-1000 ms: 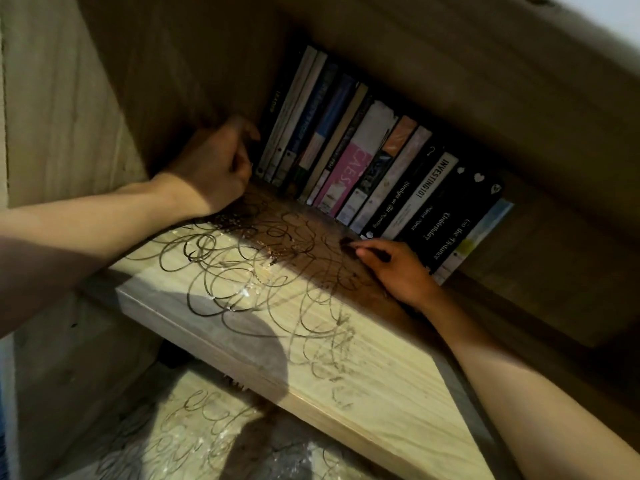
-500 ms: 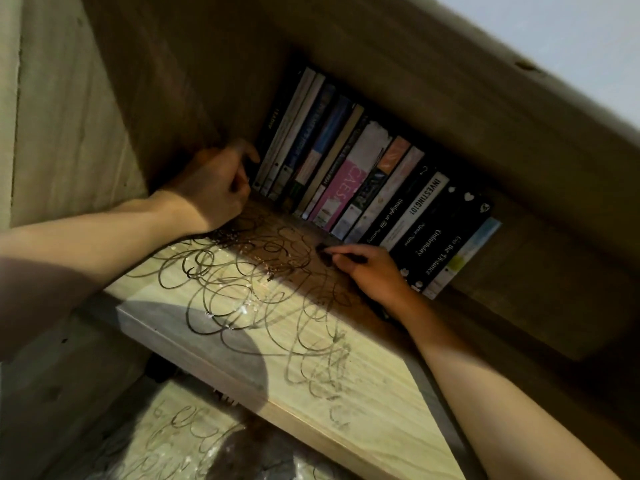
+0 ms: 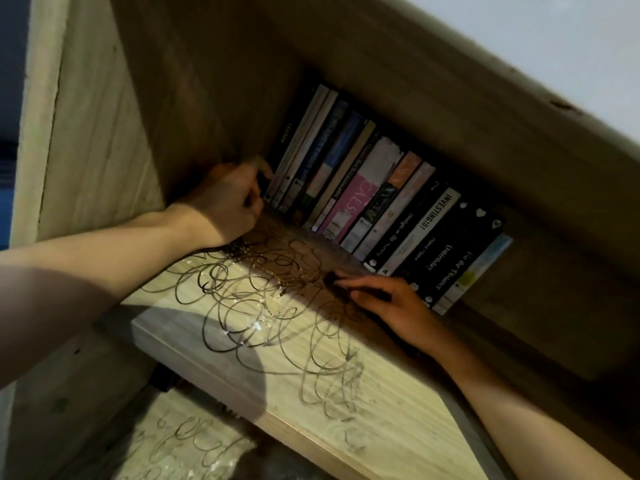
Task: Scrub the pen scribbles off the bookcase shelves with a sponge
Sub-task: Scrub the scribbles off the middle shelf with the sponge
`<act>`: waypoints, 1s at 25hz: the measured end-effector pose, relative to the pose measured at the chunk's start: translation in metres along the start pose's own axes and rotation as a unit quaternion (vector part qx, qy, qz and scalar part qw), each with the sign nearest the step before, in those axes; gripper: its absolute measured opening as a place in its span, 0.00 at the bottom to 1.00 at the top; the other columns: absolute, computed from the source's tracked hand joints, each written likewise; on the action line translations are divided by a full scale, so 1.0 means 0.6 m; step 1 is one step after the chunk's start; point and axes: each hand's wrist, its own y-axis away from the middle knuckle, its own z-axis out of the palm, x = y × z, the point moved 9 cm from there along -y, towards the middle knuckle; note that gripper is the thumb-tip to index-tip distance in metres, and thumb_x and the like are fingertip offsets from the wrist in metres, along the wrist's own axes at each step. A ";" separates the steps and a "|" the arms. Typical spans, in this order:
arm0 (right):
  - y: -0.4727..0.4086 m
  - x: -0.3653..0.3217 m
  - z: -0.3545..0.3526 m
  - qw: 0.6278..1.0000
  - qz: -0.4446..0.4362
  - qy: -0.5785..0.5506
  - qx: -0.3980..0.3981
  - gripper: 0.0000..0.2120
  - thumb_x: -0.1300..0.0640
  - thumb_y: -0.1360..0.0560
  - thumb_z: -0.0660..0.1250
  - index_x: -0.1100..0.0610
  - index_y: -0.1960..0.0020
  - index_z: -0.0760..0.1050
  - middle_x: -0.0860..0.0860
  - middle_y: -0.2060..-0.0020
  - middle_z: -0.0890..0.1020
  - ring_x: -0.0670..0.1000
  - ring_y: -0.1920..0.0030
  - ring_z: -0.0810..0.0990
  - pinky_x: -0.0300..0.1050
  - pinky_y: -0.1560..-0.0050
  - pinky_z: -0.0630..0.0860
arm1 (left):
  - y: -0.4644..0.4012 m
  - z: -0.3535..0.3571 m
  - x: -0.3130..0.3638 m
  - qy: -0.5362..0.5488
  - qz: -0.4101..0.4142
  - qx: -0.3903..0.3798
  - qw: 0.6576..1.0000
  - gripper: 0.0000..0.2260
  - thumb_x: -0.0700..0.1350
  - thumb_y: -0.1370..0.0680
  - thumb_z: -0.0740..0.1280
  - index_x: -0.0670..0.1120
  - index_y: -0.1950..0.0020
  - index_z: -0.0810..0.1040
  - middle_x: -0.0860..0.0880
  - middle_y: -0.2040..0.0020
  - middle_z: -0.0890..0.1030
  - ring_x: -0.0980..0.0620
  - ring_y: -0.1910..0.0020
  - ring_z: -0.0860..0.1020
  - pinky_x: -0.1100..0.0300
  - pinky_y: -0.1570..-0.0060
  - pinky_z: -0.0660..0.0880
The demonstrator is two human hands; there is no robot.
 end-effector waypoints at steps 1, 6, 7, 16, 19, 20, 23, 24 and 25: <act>0.015 0.026 -0.025 1.000 0.021 0.001 0.016 0.14 0.60 0.23 0.66 0.41 0.47 0.80 0.43 0.42 0.81 0.42 0.40 0.78 0.38 0.37 0.72 | 0.000 0.001 -0.001 -0.003 0.001 0.002 1.000 0.17 0.34 0.24 0.64 0.47 0.38 0.72 0.47 0.57 0.76 0.51 0.60 0.74 0.56 0.59 0.71; 0.017 0.046 -0.052 0.985 0.106 0.090 0.105 0.13 0.57 0.21 0.65 0.39 0.48 0.78 0.45 0.45 0.81 0.45 0.45 0.80 0.42 0.40 0.74 | 0.002 0.001 0.002 -0.015 0.003 -0.008 1.000 0.17 0.34 0.24 0.63 0.46 0.37 0.72 0.46 0.56 0.75 0.48 0.58 0.74 0.54 0.57 0.72; 0.022 0.021 -0.031 0.988 0.088 0.088 0.087 0.11 0.57 0.21 0.65 0.41 0.45 0.78 0.44 0.45 0.81 0.41 0.47 0.79 0.39 0.41 0.74 | 0.002 0.002 0.004 -0.026 0.006 -0.012 1.000 0.17 0.34 0.24 0.63 0.45 0.37 0.72 0.46 0.57 0.76 0.47 0.58 0.75 0.54 0.57 0.71; 0.110 0.048 -0.078 0.985 0.089 0.072 0.125 0.12 0.56 0.22 0.64 0.40 0.47 0.80 0.43 0.47 0.83 0.44 0.46 0.81 0.39 0.48 0.73 | -0.001 0.013 -0.002 -0.051 0.009 -0.026 0.998 0.17 0.34 0.25 0.63 0.44 0.37 0.72 0.43 0.56 0.77 0.42 0.54 0.76 0.53 0.52 0.72; 0.058 0.033 -0.040 0.979 0.119 0.124 0.110 0.11 0.53 0.20 0.62 0.47 0.40 0.78 0.46 0.41 0.80 0.48 0.40 0.77 0.35 0.48 0.70 | -0.004 0.011 -0.003 -0.056 0.008 -0.030 0.998 0.15 0.36 0.25 0.64 0.45 0.38 0.72 0.43 0.56 0.78 0.43 0.53 0.76 0.51 0.50 0.73; 0.055 0.010 -0.016 0.986 0.095 0.103 0.086 0.11 0.52 0.20 0.62 0.48 0.39 0.78 0.45 0.40 0.79 0.45 0.39 0.76 0.31 0.48 0.69 | -0.004 0.010 0.002 -0.059 0.011 -0.029 0.998 0.15 0.36 0.25 0.64 0.45 0.39 0.73 0.43 0.55 0.78 0.43 0.53 0.76 0.51 0.50 0.73; 0.109 -0.055 0.037 0.999 0.018 0.043 -0.023 0.10 0.52 0.21 0.63 0.43 0.41 0.77 0.39 0.38 0.76 0.34 0.37 0.72 0.21 0.42 0.63 | -0.003 0.008 0.013 -0.070 0.030 -0.023 0.997 0.12 0.35 0.24 0.64 0.42 0.42 0.76 0.41 0.55 0.79 0.43 0.51 0.76 0.53 0.50 0.71; 0.132 -0.056 0.036 0.998 0.006 0.022 -0.056 0.10 0.52 0.22 0.64 0.43 0.42 0.77 0.38 0.37 0.76 0.33 0.37 0.71 0.22 0.40 0.63 | -0.002 0.004 0.013 -0.072 0.034 -0.016 0.997 0.10 0.36 0.24 0.64 0.42 0.43 0.76 0.41 0.54 0.79 0.43 0.51 0.76 0.54 0.50 0.71; 0.147 -0.043 0.018 0.998 0.002 0.014 -0.061 0.11 0.52 0.23 0.64 0.43 0.43 0.78 0.38 0.38 0.76 0.34 0.37 0.72 0.25 0.38 0.64 | -0.002 0.001 0.011 -0.070 0.036 -0.007 0.997 0.10 0.36 0.24 0.64 0.42 0.44 0.77 0.40 0.54 0.79 0.42 0.52 0.76 0.54 0.51 0.71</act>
